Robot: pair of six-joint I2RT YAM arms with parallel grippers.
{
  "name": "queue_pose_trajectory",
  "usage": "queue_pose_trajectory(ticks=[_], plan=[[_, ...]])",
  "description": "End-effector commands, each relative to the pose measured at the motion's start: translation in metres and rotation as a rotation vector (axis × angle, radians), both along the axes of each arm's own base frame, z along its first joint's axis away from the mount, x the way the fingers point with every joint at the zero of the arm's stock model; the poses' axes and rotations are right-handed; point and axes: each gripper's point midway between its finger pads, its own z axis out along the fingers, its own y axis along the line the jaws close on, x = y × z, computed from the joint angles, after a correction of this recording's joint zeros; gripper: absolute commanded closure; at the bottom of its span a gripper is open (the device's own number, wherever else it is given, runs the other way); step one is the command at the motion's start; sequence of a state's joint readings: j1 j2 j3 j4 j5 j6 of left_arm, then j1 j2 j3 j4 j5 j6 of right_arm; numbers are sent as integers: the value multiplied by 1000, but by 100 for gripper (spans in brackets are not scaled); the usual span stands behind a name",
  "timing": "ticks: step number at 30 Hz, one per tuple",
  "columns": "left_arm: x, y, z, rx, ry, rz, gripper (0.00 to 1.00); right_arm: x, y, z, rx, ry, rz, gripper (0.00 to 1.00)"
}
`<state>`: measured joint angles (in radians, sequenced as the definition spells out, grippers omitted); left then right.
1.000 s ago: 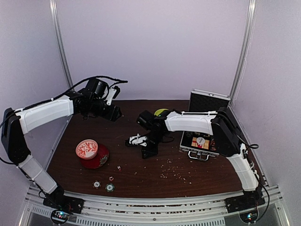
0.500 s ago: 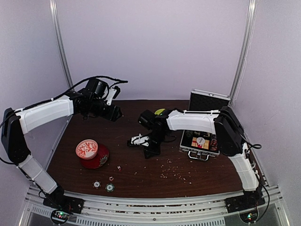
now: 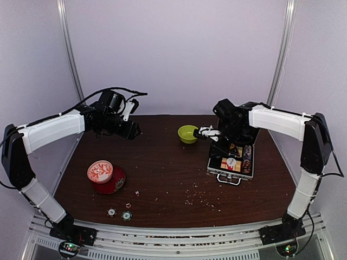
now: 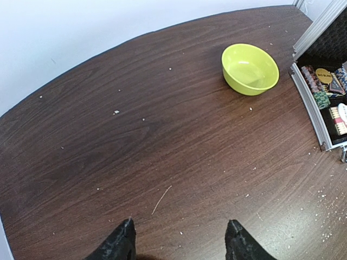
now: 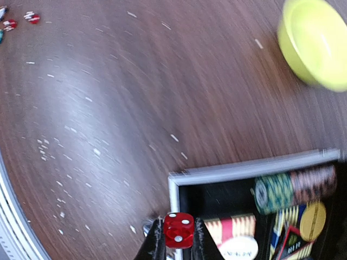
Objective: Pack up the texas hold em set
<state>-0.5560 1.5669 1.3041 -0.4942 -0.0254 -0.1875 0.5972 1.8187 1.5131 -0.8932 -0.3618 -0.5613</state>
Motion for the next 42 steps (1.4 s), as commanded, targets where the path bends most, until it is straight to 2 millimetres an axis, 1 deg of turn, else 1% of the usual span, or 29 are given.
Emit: queue_pose_trajectory(ticks=[1,5,9,14,18,23,37,42], plan=[[5,-3,9,-16,-37,-13,43,11,-45,-8,-24,37,-139,87],[5,-3,8,-13,-33,-14,43,31,-75,-22,-95,9,-261,89],[5,-4,6,-13,-29,-13,43,46,-90,-36,-119,21,-348,89],[5,-4,5,-12,-26,-12,43,61,-94,-41,-108,18,-397,90],[5,-5,3,-13,-19,-19,43,73,-100,-50,-120,30,-440,89],[5,-5,1,-10,-15,-19,43,83,-103,-55,-111,35,-460,89],[5,-6,-2,-4,-7,-25,43,91,-105,-68,-121,50,-474,87],[5,-6,-2,-1,-6,-25,43,92,-105,-66,-121,45,-476,77]])
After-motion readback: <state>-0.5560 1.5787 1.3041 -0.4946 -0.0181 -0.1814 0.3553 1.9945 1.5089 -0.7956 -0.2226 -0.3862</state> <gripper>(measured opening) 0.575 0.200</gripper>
